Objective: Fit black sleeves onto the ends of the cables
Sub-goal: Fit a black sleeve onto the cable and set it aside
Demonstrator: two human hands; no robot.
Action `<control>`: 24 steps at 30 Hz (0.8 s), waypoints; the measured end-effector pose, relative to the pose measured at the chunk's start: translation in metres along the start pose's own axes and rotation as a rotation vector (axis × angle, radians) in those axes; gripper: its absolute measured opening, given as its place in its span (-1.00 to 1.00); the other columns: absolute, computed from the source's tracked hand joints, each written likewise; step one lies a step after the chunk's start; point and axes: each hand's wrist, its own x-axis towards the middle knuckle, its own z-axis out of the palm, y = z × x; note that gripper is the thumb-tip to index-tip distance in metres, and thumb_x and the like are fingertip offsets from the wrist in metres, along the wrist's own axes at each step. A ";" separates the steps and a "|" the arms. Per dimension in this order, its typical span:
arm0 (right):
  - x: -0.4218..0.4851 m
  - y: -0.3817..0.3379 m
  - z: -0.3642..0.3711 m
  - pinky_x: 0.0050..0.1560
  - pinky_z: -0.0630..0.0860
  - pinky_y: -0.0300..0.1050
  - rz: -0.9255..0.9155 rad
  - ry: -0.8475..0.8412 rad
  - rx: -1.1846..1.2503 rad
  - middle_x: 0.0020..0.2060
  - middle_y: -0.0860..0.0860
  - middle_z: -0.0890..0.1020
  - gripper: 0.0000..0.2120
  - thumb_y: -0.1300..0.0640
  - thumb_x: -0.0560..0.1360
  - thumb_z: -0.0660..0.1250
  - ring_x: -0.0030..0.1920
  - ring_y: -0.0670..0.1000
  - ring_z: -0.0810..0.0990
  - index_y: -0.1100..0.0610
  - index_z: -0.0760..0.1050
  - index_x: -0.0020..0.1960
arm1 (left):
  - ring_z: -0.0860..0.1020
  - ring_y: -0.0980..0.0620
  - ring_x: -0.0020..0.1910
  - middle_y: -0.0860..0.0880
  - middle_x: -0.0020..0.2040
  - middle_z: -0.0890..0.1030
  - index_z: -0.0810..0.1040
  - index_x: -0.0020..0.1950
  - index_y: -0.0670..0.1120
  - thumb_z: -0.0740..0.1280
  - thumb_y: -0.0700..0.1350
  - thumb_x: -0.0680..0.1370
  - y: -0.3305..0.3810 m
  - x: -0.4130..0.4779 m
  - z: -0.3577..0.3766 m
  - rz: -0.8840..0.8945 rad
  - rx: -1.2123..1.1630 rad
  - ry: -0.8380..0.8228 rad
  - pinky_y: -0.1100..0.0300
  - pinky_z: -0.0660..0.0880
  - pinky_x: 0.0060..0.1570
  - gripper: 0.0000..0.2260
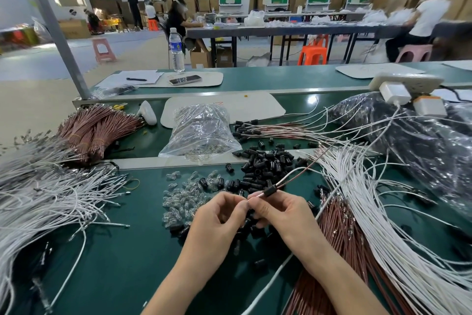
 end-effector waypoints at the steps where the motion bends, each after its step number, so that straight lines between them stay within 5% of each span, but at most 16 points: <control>1: 0.000 0.001 0.000 -0.16 0.62 -0.22 0.001 0.006 -0.002 -0.13 0.01 0.75 -0.81 -0.12 0.41 0.50 -0.14 -0.08 0.71 -0.09 0.73 -0.02 | 0.60 0.16 -0.26 0.13 -0.22 0.69 0.63 -0.03 0.22 0.38 0.11 0.54 0.000 0.000 0.000 0.004 0.027 -0.003 0.30 0.53 -0.19 -0.95; 5: 0.001 0.001 -0.001 -0.10 0.63 -0.23 0.011 0.065 0.071 -0.15 0.07 0.75 -0.83 -0.06 0.41 0.49 -0.15 -0.02 0.72 -0.04 0.73 -0.04 | 0.53 0.24 -0.05 0.22 -0.07 0.64 0.57 0.04 0.21 0.25 0.22 0.59 -0.009 0.001 -0.012 0.065 0.411 0.105 0.31 0.43 -0.02 -0.83; 9: 0.003 -0.002 -0.005 -0.13 0.64 -0.24 0.057 0.122 0.182 -0.14 0.11 0.75 -0.81 0.01 0.39 0.48 -0.18 -0.02 0.70 0.08 0.75 -0.07 | 0.46 0.00 0.20 0.05 0.19 0.55 0.51 0.36 0.07 0.20 0.12 0.64 -0.021 0.005 -0.029 0.003 0.987 0.211 0.04 0.34 0.19 -0.67; 17: 0.004 0.000 -0.005 -0.18 0.62 -0.25 0.097 0.153 0.227 -0.13 0.11 0.75 -0.79 0.00 0.38 0.49 -0.23 -0.06 0.67 0.11 0.74 -0.08 | 0.51 -0.08 0.18 0.04 0.16 0.57 0.62 0.28 0.09 0.28 0.00 0.65 -0.024 0.006 -0.027 0.104 1.063 0.088 -0.02 0.38 0.18 -0.77; 24: 0.005 0.000 -0.005 -0.16 0.61 -0.25 0.104 0.135 0.228 -0.12 0.09 0.75 -0.82 -0.02 0.40 0.48 -0.23 -0.08 0.66 -0.02 0.74 -0.03 | 0.38 -0.06 0.31 0.03 0.32 0.44 0.41 0.48 0.10 0.18 -0.17 0.65 -0.031 0.009 -0.030 0.055 1.129 0.024 0.01 0.29 0.29 -0.59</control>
